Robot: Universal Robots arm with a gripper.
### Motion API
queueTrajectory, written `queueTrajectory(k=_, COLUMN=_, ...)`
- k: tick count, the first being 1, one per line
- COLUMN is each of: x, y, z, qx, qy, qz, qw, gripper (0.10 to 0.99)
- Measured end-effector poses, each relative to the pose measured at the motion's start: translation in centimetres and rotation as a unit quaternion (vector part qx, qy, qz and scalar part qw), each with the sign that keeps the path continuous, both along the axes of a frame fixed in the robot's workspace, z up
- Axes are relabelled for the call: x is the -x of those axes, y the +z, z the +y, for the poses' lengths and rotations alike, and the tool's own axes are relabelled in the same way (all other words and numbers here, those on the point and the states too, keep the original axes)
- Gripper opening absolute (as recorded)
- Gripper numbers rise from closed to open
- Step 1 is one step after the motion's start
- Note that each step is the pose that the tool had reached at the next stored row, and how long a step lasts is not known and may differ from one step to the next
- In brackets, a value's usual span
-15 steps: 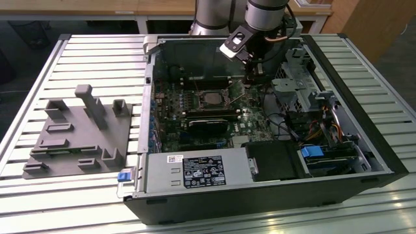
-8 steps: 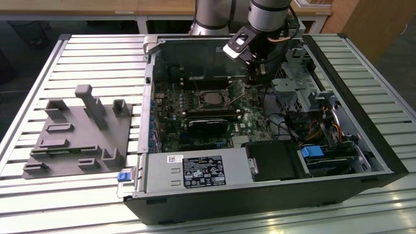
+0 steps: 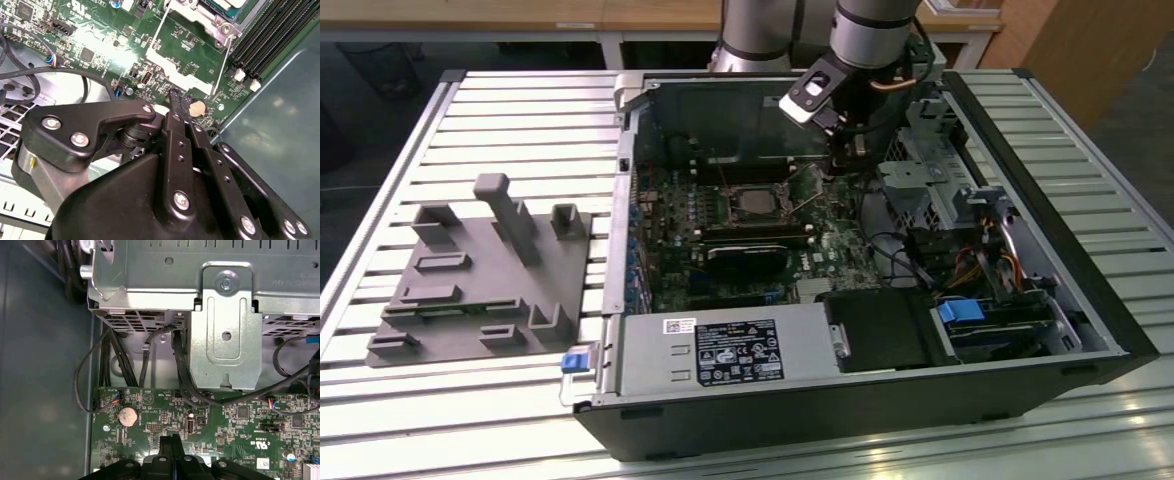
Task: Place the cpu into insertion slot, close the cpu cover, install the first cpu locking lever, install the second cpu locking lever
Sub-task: 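Close the cpu cover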
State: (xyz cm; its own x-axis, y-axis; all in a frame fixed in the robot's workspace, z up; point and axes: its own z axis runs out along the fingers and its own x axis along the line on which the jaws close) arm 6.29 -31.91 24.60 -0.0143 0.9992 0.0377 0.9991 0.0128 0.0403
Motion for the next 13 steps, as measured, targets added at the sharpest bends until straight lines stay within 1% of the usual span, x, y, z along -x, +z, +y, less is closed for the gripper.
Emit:
queueTrajectory(k=5, x=-0.02, y=-0.47, z=0.11, qx=-0.0001, qy=0.000, qz=0.0000, qw=1.0000, gripper=0.118)
queueTrajectory(k=13, x=0.33, y=-0.54, z=0.14, qx=-0.0001, qy=0.000, qz=0.0000, qw=1.0000, gripper=0.118)
